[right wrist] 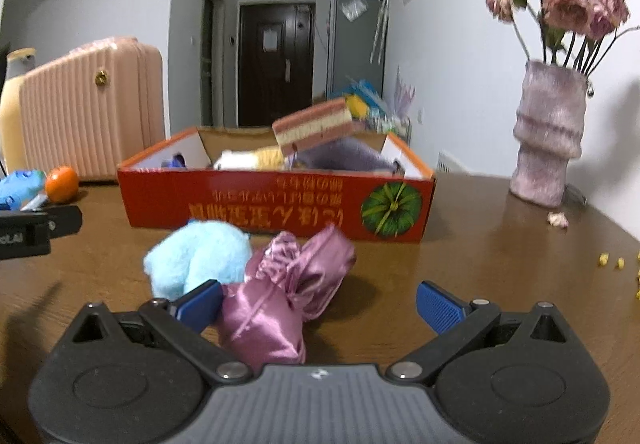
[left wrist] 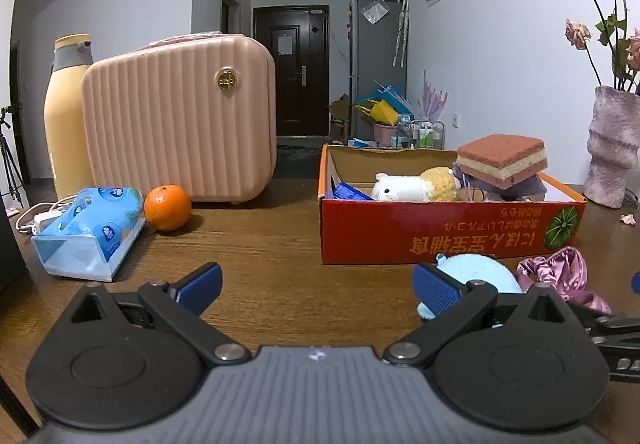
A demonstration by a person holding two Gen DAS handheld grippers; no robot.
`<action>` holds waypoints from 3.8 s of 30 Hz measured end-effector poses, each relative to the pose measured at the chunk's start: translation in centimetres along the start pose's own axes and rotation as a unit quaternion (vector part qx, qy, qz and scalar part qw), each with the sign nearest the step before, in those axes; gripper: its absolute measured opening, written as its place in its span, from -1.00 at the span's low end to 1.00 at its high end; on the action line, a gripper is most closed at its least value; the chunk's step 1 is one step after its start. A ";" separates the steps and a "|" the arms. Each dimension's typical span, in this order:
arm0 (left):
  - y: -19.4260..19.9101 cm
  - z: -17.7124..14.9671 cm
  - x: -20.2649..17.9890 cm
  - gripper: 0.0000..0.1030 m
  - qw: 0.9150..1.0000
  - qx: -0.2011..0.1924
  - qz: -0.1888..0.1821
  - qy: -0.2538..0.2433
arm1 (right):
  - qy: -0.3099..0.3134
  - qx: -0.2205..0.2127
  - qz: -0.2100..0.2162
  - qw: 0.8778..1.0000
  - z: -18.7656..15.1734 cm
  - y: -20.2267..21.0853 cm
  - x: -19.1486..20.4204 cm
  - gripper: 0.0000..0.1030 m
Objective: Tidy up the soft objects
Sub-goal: 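Withdraw both tools toward the blue plush and pink scrunchie, then grasp the pink satin scrunchie with the right gripper while the left gripper grasps the blue plush, then lift the blue plush and pink scrunchie and carry both over the box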
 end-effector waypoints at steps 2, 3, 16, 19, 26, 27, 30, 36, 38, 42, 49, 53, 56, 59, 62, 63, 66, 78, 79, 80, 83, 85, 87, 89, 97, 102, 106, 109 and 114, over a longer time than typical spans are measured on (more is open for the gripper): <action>-0.1 -0.1 -0.2 1.00 1.000 0.003 -0.003 -0.001 | -0.010 0.015 -0.002 1.000 -0.2 -0.6 0.1 1.00; -0.1 -0.1 -0.3 1.00 1.000 0.004 -0.004 -0.003 | -0.013 0.022 -0.003 1.000 -0.4 -0.9 0.1 0.98; -0.6 -0.4 -0.9 1.00 1.000 0.013 -0.011 -0.013 | -0.050 0.074 0.031 0.995 -1.2 -2.8 0.3 -0.16; -0.6 -0.4 -0.9 1.00 1.000 0.014 -0.011 -0.013 | -0.050 0.070 0.033 0.996 -1.1 -2.6 0.3 -0.24; -0.6 -0.4 -0.9 1.00 1.000 0.014 -0.010 -0.013 | -0.032 0.047 0.036 0.998 -0.6 -1.8 0.7 -0.31; -0.6 -0.5 -0.9 1.00 1.000 0.015 -0.010 -0.013 | -0.026 0.042 0.036 0.998 -0.5 -1.6 0.8 -0.32; -0.7 -0.6 -0.9 1.00 1.000 0.017 -0.007 -0.014 | -0.011 0.026 0.036 0.999 -0.1 -1.2 0.8 -0.33; -1.3 -0.8 -1.0 1.00 1.000 0.025 -0.001 -0.016 | -0.002 0.005 0.029 1.000 0.7 -1.1 -0.3 -0.33; -1.5 -0.8 -1.1 1.00 0.999 0.028 0.000 -0.016 | -0.002 0.001 0.027 1.000 1.0 -1.2 -0.8 -0.33; -1.9 -0.8 -1.4 1.00 0.999 0.037 -0.002 -0.003 | -0.006 -0.006 0.021 1.000 1.5 -1.3 -2.1 -0.33; -2.6 -0.5 -4.4 1.00 0.999 0.046 -0.023 -0.004 | -0.008 -0.020 0.012 1.000 2.3 -1.5 -4.4 -0.33; -2.9 -0.1 -6.7 1.00 0.998 0.045 -0.037 -0.013 | -0.008 -0.027 0.009 1.000 2.7 -1.6 -5.5 -0.33; -3.3 0.1 -8.4 1.00 0.997 0.050 -0.050 -0.015 | -0.007 -0.032 0.006 0.999 3.0 -1.7 -6.2 -0.33; -4.0 0.1 -10.1 1.00 0.996 0.061 -0.069 -0.022 | -0.006 -0.037 0.004 0.999 3.3 -1.8 -6.8 -0.33; -4.9 0.0 -11.6 1.00 0.993 0.077 -0.081 -0.026 | -0.004 -0.040 0.004 0.999 3.5 -2.0 -7.3 -0.33; -5.2 0.1 -11.9 1.00 0.993 0.080 -0.083 -0.026 | -0.002 -0.040 0.004 0.999 3.5 -2.1 -7.4 -0.33; -6.1 0.0 -12.9 1.00 0.992 0.093 -0.082 -0.034 | 0.002 -0.041 0.005 0.999 3.6 -2.3 -7.7 -0.33; -8.6 -0.9 -13.5 1.00 0.986 0.143 -0.076 -0.036 | 0.009 -0.041 0.015 0.999 3.9 -2.7 -7.9 -0.32; -8.7 -1.0 -13.5 1.00 0.985 0.147 -0.079 -0.032 | 0.009 -0.041 0.015 0.999 3.9 -2.7 -7.9 -0.32; -8.8 -1.1 -13.4 1.00 0.985 0.151 -0.080 -0.029 | 0.009 -0.041 0.015 0.999 3.9 -2.7 -7.9 -0.32; -8.9 -1.2 -13.3 1.00 0.985 0.153 -0.071 -0.030 | 0.008 -0.041 0.015 0.999 3.9 -2.7 -7.9 -0.32; -8.9 -1.2 -13.2 0.94 0.985 0.153 -0.072 -0.029 | 0.009 -0.041 0.015 0.999 3.9 -2.7 -7.9 -0.32; -8.8 -1.2 -13.2 0.77 0.985 0.153 -0.072 -0.029 | 0.008 -0.041 0.015 0.999 3.9 -2.7 -7.9 -0.32; -8.7 -1.1 -13.2 0.74 0.986 0.147 -0.074 -0.031 | 0.008 -0.041 0.015 0.999 3.9 -2.7 -7.9 -0.32; -8.2 -0.6 -12.8 0.72 0.987 0.136 -0.077 -0.021 | 0.009 -0.051 0.018 0.998 4.1 -2.4 -7.8 -0.32; -7.2 0.5 -12.5 0.72 0.992 0.104 -0.075 -0.017 | 0.008 -0.062 0.020 0.998 4.4 -2.1 -7.8 -0.32; -6.3 1.3 -12.4 0.72 0.994 0.080 -0.075 -0.015 | 0.005 -0.074 0.022 0.997 4.7 -1.7 -7.8 -0.32; -5.7 2.1 -12.0 0.72 0.996 0.061 -0.071 -0.007 | 0.003 -0.082 0.024 0.996 4.9 -1.5 -7.8 -0.32; -4.6 3.3 -11.7 0.72 0.997 0.030 -0.071 0.002 | -0.002 -0.102 0.028 0.994 5.5 -1.0 -7.9 -0.32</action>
Point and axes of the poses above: each gripper's, at about its wrist camera, not at the fingertips, and y roughly against the way its jaws point, x to its left, z to its top, the point moved 9 cm from there along -y, roughly the way its jaws point, and after that the axes turned 9 degrees about -y, right-handed, at the moved point
